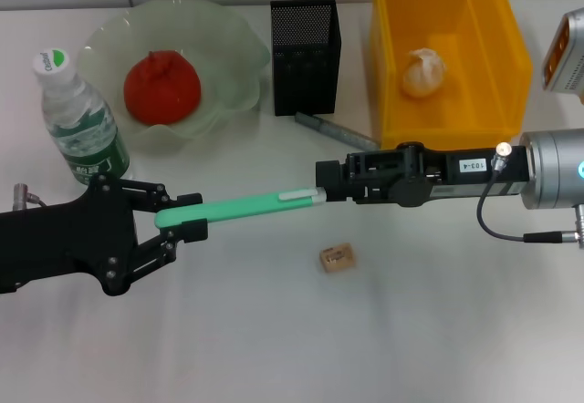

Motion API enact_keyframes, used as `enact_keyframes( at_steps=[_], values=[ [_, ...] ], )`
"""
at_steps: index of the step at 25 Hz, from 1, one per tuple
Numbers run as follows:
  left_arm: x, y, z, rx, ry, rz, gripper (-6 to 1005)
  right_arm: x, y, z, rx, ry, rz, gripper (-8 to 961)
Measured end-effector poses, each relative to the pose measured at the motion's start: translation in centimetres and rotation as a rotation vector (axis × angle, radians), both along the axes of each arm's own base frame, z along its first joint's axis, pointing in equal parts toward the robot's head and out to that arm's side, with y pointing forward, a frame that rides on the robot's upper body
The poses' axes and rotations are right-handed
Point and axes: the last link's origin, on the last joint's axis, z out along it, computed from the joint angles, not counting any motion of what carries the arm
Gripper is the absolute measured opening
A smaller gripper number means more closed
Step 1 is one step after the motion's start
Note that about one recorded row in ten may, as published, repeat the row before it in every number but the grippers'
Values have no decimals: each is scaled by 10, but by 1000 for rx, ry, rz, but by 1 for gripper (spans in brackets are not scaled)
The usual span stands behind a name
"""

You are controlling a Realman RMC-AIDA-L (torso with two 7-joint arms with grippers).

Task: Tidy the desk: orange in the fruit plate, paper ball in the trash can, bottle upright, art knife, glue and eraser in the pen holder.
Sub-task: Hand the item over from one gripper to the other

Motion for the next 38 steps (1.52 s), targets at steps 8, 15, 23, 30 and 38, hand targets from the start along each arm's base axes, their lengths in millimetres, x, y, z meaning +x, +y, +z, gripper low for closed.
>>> enact_keyframes(
  at_steps=[8,15,23,30,38],
  values=[
    [1,2,2,-6,-6,17,210,-6,-3,-2,-14,34,9,521],
    [3,5,2,-4,-8,15,211,-8,-8,1,-13,84,18,520],
    [4,6,3,-7,-26,30,212,-8,-10,0,-10,88,26,519],
    [5,6,3,-10,-34,29,213,-11,-11,-1,-9,102,43,519],
    [7,3,3,-25,-50,16,214,-14,-12,-2,-11,116,54,518]
  ],
)
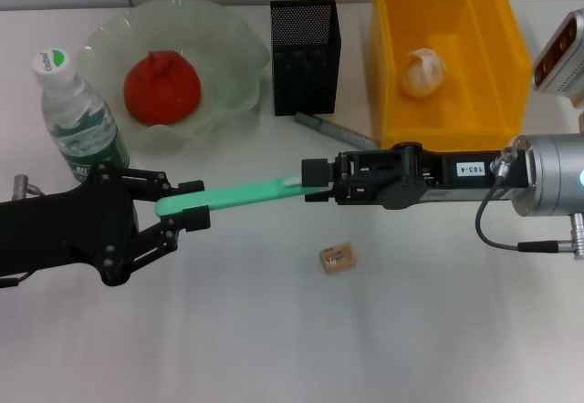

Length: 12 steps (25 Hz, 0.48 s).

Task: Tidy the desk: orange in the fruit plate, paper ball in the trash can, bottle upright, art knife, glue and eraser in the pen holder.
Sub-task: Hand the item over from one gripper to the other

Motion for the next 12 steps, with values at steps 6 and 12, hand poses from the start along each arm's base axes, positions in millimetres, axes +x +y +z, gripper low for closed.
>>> enact_keyframes(
  at_steps=[6,12],
  values=[
    [1,-3,2,-10,-13,-11,215,-2,-1,-1,0,6,11,517],
    [0,-5,1,-10,-17,-13,216,-6,-4,2,-4,36,39,516]
  ],
)
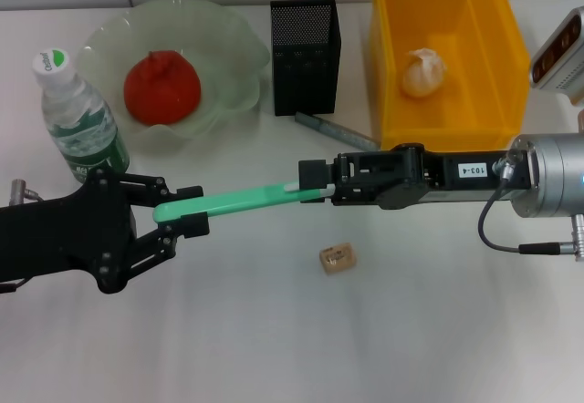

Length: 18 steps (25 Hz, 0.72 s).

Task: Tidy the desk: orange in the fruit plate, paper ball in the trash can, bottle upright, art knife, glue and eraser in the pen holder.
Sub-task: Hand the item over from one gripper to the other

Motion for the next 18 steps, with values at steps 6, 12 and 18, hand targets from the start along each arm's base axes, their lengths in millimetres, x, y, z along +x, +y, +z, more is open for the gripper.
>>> enact_keyframes(
  at_steps=[6,12,18],
  values=[
    [0,-2,0,-1,-4,-3,216,1,-2,0,-4,7,2,515],
    [1,-2,-1,-2,-7,-5,217,3,-5,-1,-7,7,8,515],
    [1,-2,-2,2,-8,-13,218,4,-8,0,-8,14,15,514]
  ],
)
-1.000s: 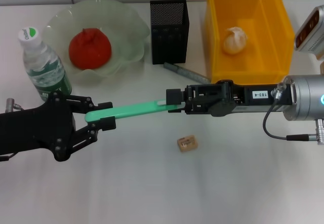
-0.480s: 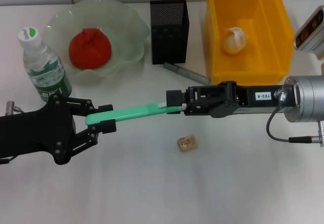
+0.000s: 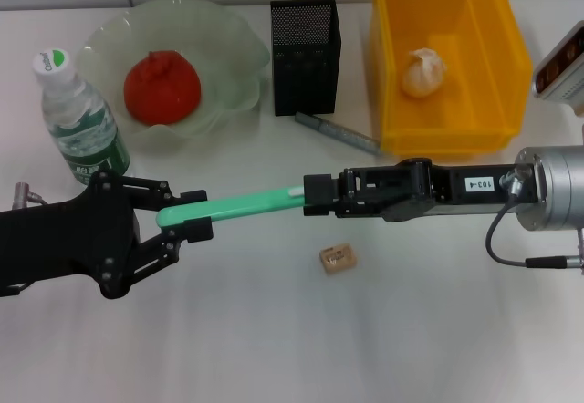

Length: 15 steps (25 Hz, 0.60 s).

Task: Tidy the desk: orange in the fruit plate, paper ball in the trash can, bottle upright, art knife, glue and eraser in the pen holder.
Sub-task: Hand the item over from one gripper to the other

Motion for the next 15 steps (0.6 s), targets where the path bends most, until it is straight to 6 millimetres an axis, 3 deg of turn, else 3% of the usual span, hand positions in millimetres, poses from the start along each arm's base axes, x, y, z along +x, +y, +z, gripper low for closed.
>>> enact_keyframes(
  at_steps=[15],
  values=[
    [3,-3,-3,-6,-10,-20,220,2,-1,0,10,4,-2,512]
  ],
)
